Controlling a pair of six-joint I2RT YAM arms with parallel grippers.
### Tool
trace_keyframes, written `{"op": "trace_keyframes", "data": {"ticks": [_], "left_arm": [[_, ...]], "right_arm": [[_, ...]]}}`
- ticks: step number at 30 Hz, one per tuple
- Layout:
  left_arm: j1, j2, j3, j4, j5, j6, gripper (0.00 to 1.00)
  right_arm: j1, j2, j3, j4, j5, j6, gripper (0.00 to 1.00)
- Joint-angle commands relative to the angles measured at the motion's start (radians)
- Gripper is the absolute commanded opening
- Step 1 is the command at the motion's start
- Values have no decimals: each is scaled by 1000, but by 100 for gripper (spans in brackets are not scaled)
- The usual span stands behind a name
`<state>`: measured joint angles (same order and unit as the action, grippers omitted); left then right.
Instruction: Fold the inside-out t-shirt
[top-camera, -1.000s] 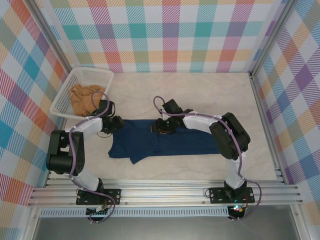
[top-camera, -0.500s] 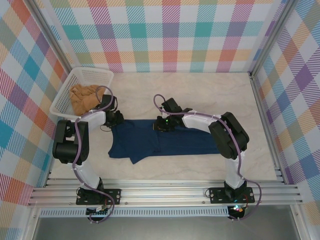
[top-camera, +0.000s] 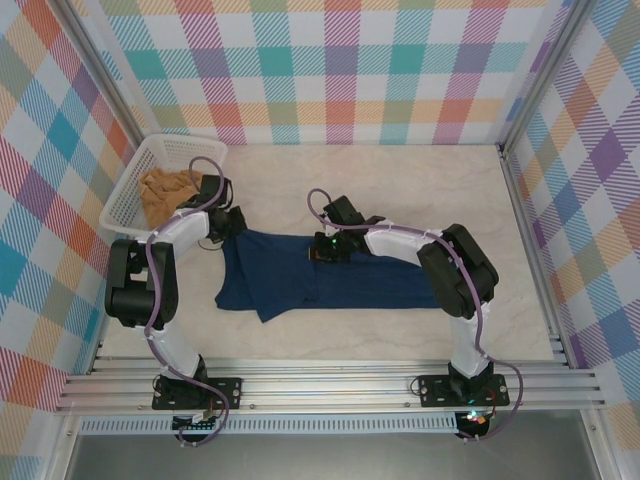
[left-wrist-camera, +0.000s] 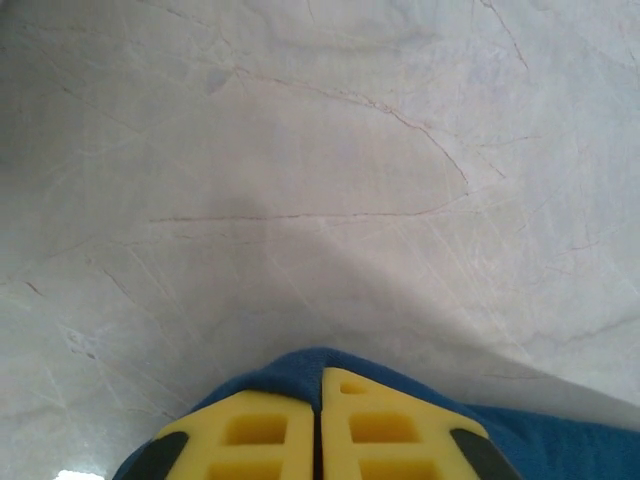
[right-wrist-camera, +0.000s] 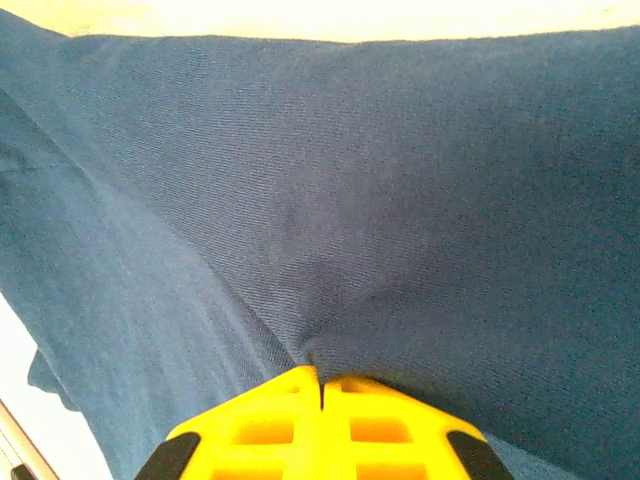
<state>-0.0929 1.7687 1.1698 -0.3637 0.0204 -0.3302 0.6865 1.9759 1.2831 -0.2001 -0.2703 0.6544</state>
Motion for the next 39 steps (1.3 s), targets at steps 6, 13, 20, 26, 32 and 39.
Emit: {"op": "trace_keyframes", "data": {"ticks": [6,13,20,26,32,39], "left_arm": [[22,-13,-26,-9,72,-8,32],[22,-46,-129,11,82,-22,42],[22,-26,-148,44,88,-19,33],[22,-37,-123,37,76,-13,15],[22,-43,-83,14,61,2,6],[26,-52,-35,-13,52,9,3]], "right_arm": [[-13,-14,21,-2,-31,4,3],[-13,-3,23,-1,-40,4,3],[-13,5,32,-2,-46,5,2],[-13,1,39,-18,-30,-7,2],[-15,-8,41,-31,-15,-17,0],[-17,-22,36,-40,-4,-25,0]]}}
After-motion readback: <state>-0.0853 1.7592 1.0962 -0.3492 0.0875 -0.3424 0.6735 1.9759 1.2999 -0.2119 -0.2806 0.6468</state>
